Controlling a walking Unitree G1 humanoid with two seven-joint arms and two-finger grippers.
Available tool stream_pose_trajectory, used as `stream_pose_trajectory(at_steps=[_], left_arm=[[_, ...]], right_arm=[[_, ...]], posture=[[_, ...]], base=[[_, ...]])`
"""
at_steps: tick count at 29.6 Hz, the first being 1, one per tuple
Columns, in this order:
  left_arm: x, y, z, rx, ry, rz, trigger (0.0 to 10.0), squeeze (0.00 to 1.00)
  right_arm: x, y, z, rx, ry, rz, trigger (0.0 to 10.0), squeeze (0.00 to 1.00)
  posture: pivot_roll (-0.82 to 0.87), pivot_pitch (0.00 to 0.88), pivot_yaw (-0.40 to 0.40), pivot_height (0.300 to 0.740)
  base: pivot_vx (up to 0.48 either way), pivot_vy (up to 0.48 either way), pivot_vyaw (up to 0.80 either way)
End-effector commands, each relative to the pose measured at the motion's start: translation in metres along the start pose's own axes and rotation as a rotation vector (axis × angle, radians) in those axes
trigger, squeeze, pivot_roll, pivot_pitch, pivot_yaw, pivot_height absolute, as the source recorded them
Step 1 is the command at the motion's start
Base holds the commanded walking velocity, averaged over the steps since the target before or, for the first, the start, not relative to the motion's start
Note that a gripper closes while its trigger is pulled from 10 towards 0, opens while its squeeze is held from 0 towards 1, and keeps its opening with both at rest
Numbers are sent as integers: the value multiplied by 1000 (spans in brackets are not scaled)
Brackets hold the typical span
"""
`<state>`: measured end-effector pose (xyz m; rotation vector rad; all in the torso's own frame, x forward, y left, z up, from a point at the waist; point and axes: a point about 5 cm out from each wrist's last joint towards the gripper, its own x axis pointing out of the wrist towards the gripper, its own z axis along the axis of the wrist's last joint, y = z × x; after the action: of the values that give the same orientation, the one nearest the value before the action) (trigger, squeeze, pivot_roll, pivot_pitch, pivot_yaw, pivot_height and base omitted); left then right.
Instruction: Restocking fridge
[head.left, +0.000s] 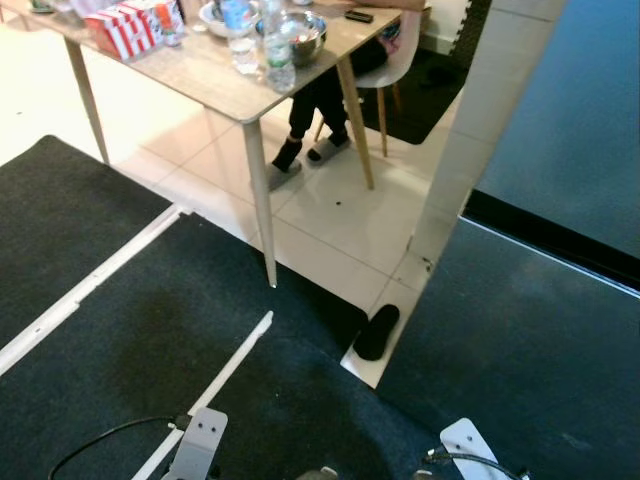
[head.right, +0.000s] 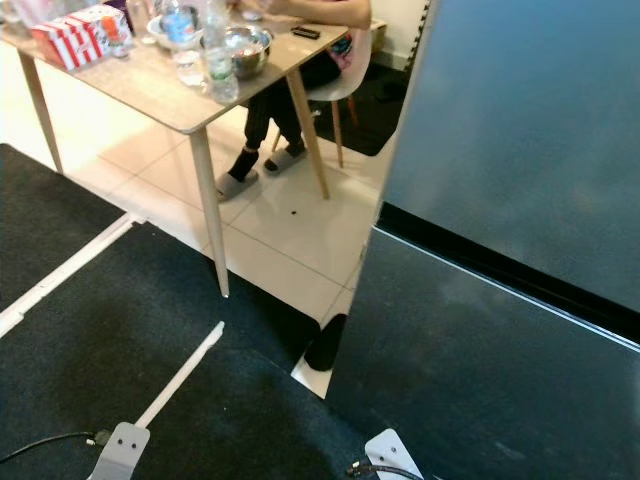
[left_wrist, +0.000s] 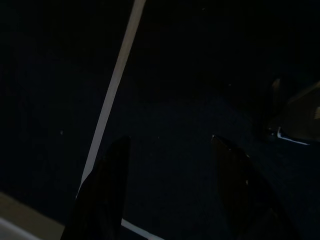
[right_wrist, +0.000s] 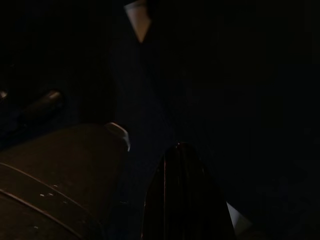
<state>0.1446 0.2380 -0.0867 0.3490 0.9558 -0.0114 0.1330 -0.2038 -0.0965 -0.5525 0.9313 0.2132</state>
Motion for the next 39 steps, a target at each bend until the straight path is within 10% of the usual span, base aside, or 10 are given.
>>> stream_pose_trajectory(at_steps=[1,39], left_arm=[[-3,0,-12,10,39,-1,10000,0],[-3,-2,-12,13,43,-6,10000,0]], right_arm=[[-4,4,-12,-2,42,16,10000,0],[-3,4,-9,19,28,10,10000,0]], posture=[[-77,155,-20,740],[-80,162,-20,740]], base=[[0,0,788],[0,0,781]])
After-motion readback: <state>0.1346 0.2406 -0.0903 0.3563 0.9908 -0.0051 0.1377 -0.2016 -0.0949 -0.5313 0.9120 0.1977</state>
